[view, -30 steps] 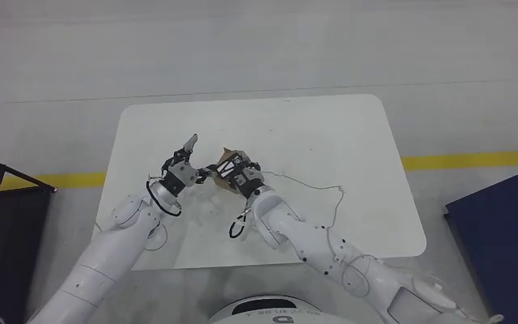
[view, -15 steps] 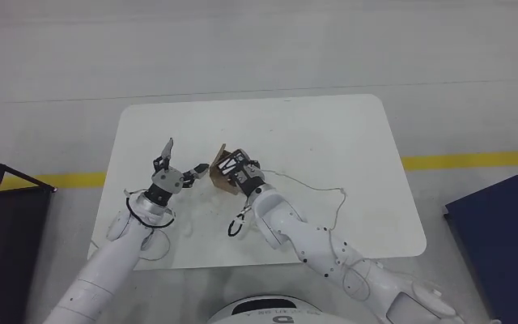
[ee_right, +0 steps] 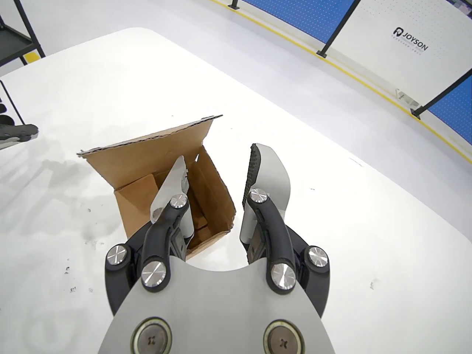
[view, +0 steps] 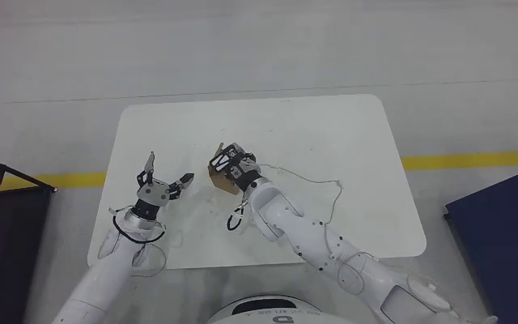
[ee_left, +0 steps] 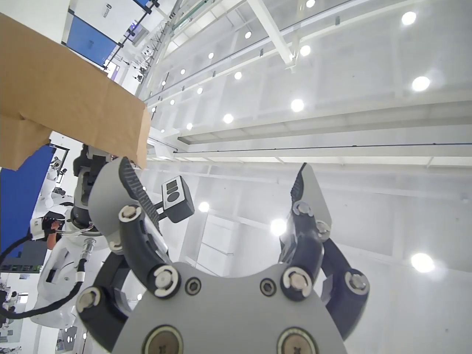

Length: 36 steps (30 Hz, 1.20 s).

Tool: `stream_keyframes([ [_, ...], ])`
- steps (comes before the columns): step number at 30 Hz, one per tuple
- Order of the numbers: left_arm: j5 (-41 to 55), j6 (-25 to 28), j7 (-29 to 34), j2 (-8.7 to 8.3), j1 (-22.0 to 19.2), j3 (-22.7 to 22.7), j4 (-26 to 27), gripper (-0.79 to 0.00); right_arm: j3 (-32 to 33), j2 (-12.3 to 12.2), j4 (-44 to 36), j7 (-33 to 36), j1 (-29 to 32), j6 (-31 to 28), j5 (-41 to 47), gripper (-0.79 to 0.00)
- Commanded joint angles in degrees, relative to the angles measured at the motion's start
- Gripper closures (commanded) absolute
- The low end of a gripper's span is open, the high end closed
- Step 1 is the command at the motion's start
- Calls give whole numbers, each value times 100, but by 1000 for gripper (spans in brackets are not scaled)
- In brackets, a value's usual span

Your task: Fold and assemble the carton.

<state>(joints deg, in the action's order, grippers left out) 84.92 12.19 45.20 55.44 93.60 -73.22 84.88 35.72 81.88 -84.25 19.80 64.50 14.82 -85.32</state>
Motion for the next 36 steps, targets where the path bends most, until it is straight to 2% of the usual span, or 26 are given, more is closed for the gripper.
stream_keyframes([
  [1,-55,-41,-36,22,-5,7,11,-785,-22,26,47,88,-20,-83,-59,-348],
  [10,-275,-176,-190,113,-81,20,-20,-785,-4,71,18,228,120,-97,-554,-299],
  [13,-342,-240,-263,149,-161,50,-1,-785,1,72,-31,287,160,-135,-819,-249],
  [16,-406,-313,-318,184,-267,75,-17,-785,3,73,-100,364,205,-186,-1093,-139],
  [22,-496,-424,-364,255,-467,114,-117,-785,15,83,-197,588,273,-385,-1499,-6],
  [30,-513,-460,-340,326,-543,39,-237,-785,141,113,-388,627,418,-544,-1553,0],
  [36,-560,-544,-337,379,-605,22,-273,-785,184,181,-243,592,447,-668,-1317,0],
])
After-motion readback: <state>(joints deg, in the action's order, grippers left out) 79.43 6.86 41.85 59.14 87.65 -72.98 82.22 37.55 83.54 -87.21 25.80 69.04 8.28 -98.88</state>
